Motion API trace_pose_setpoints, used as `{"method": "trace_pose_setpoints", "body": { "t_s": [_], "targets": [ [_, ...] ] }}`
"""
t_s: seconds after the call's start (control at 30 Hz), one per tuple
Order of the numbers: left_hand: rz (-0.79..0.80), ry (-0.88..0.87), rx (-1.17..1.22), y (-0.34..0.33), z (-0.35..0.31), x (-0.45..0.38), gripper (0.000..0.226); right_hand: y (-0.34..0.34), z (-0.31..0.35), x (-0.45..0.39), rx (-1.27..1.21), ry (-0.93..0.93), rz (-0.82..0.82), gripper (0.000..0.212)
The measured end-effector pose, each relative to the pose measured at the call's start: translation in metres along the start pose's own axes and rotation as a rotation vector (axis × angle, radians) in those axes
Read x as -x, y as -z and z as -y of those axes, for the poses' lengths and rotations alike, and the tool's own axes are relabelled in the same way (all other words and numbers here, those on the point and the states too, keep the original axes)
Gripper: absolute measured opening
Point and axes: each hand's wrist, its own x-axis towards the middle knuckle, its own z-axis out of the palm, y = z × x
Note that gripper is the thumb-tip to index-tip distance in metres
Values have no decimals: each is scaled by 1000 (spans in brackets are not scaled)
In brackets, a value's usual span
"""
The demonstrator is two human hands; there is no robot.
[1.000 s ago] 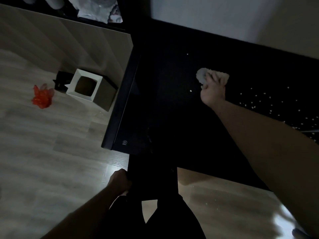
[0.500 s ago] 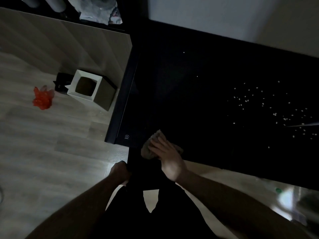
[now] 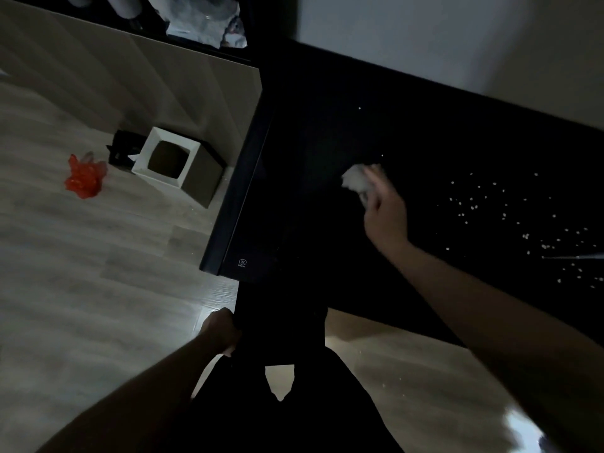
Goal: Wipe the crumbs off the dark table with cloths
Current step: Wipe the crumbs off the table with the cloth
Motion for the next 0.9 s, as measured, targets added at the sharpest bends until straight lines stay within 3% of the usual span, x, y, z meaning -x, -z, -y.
{"method": "trace_pose_setpoints", "body": {
  "t_s": [0.33, 0.5, 0.57, 0.67, 0.8, 0.9],
  "targets": [
    [-26, 17, 80, 0, 15, -16, 22, 13, -15, -196, 155, -220, -176, 57],
    [-30, 13, 78, -5, 21, -24, 26, -11, -15, -239, 414, -197, 174, 69],
    [-44, 11, 72, -7, 19, -26, 28, -26, -7, -225, 497, -150, 224, 74],
    [-28, 27, 61, -6, 15, -22, 28, -47, 8, -176, 523, 76, 228, 74],
    [-14, 41, 91, -5, 7, -14, 30, -78, 20, -86, 433, 307, 323, 64],
    [-23, 59, 111, -5, 0, -7, 19, -95, 19, -9, 313, 450, 396, 56]
  ]
}}
